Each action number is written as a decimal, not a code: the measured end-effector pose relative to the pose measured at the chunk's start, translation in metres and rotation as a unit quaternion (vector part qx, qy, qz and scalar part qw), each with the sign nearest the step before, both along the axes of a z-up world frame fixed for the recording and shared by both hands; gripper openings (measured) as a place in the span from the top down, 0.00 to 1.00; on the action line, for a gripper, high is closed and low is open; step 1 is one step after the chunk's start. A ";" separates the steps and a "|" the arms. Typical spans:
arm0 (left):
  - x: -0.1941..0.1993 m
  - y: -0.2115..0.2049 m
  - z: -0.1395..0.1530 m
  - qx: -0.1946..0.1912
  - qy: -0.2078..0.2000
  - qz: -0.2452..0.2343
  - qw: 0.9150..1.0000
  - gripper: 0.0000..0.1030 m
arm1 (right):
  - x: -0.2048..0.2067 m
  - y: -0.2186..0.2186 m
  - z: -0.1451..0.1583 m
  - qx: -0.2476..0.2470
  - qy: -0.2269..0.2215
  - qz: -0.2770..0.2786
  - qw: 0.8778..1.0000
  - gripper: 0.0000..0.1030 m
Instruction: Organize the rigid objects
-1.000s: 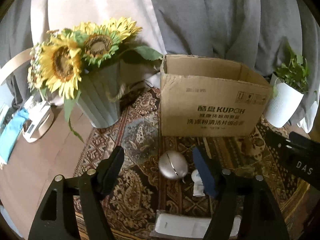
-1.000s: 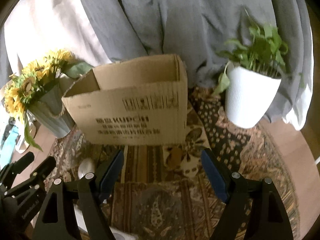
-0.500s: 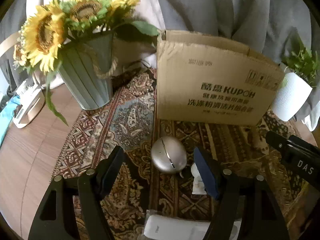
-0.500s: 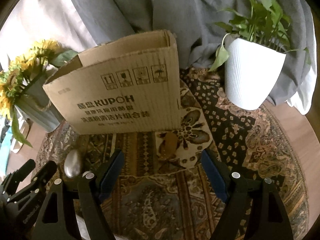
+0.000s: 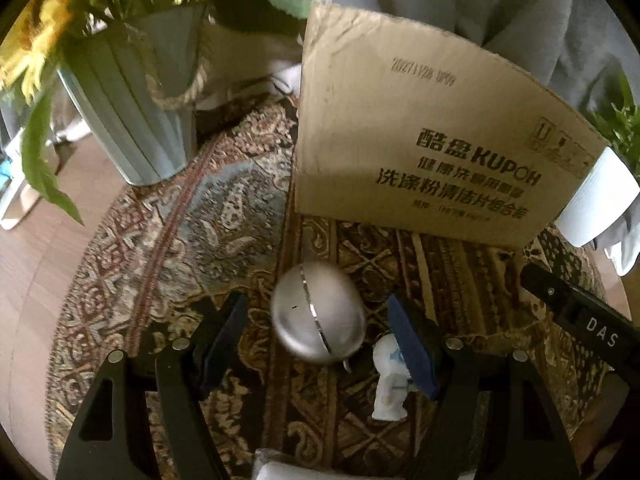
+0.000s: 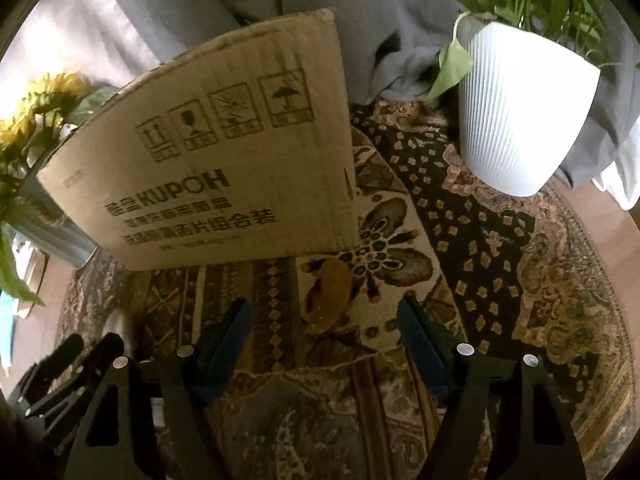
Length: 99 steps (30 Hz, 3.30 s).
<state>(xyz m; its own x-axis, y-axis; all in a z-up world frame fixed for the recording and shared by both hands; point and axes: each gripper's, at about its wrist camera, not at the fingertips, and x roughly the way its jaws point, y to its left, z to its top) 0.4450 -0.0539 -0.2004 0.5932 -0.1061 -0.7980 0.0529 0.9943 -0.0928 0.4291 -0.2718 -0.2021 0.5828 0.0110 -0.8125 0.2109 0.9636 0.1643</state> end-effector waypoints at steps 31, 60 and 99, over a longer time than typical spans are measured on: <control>0.016 -0.002 -0.016 0.028 -0.002 -0.035 0.999 0.47 | 0.018 0.002 -0.024 -0.031 0.008 0.016 0.999 0.78; -0.026 0.000 0.053 0.012 -0.081 -0.059 0.995 0.47 | -0.024 0.016 0.051 -0.032 -0.077 0.056 0.995 0.78; -0.018 -0.022 0.166 -0.004 -0.215 -0.123 0.969 0.47 | -0.032 0.017 0.160 -0.031 -0.215 0.053 0.975 0.88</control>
